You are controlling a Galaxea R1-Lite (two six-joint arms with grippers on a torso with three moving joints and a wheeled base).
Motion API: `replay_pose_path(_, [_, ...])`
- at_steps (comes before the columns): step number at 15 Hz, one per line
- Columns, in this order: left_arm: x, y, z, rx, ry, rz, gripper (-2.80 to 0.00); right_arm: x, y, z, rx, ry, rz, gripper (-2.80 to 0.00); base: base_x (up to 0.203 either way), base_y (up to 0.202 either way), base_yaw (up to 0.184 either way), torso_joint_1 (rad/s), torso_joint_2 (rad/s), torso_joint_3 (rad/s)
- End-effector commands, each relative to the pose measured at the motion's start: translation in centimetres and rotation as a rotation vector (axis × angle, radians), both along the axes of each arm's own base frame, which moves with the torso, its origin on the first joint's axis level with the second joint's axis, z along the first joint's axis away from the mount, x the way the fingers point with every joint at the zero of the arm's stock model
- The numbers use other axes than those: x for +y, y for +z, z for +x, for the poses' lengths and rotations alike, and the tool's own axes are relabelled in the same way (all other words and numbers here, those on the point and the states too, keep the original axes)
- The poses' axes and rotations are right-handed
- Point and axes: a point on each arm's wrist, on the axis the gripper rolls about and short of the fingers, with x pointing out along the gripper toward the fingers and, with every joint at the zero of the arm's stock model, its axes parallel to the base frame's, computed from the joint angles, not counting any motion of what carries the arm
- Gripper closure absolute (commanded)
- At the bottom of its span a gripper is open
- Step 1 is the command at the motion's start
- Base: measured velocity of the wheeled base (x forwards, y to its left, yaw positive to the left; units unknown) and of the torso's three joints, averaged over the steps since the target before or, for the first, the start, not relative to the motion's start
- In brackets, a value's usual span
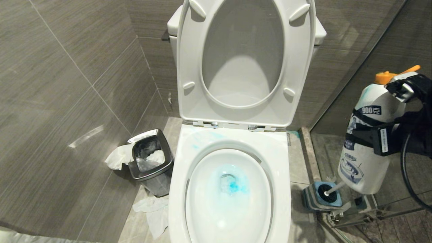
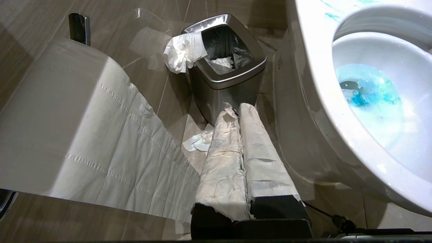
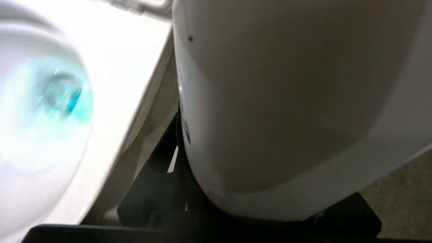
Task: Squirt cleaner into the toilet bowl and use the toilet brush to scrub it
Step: Place the cleaning agent on the floor
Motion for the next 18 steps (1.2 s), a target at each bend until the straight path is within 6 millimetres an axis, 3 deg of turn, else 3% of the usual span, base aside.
replay_pose_path(1, [0.0, 0.0, 0.0, 0.002, 0.000, -0.001, 0.00, -1.8, 0.3, 0.5, -0.079, -0.057, 0.003, 0.00, 0.000, 0.000, 0.000, 0.000, 0.00, 0.000])
replay_pose_path(5, [0.0, 0.0, 0.0, 0.002, 0.000, -0.002, 0.00, -3.6, -0.9, 2.9, -0.214, -0.093, -0.008, 0.00, 0.000, 0.000, 0.000, 0.000, 0.00, 0.000])
replay_pose_path(13, [0.0, 0.0, 0.0, 0.002, 0.000, 0.000, 0.00, -4.1, -2.5, 4.0, -0.185, -0.107, -0.022, 0.00, 0.000, 0.000, 0.000, 0.000, 0.00, 0.000])
replay_pose_path(18, [0.0, 0.0, 0.0, 0.002, -0.001, 0.003, 0.00, -4.2, -5.2, 7.7, -0.292, -0.116, -0.013, 0.00, 0.000, 0.000, 0.000, 0.001, 0.00, -0.047])
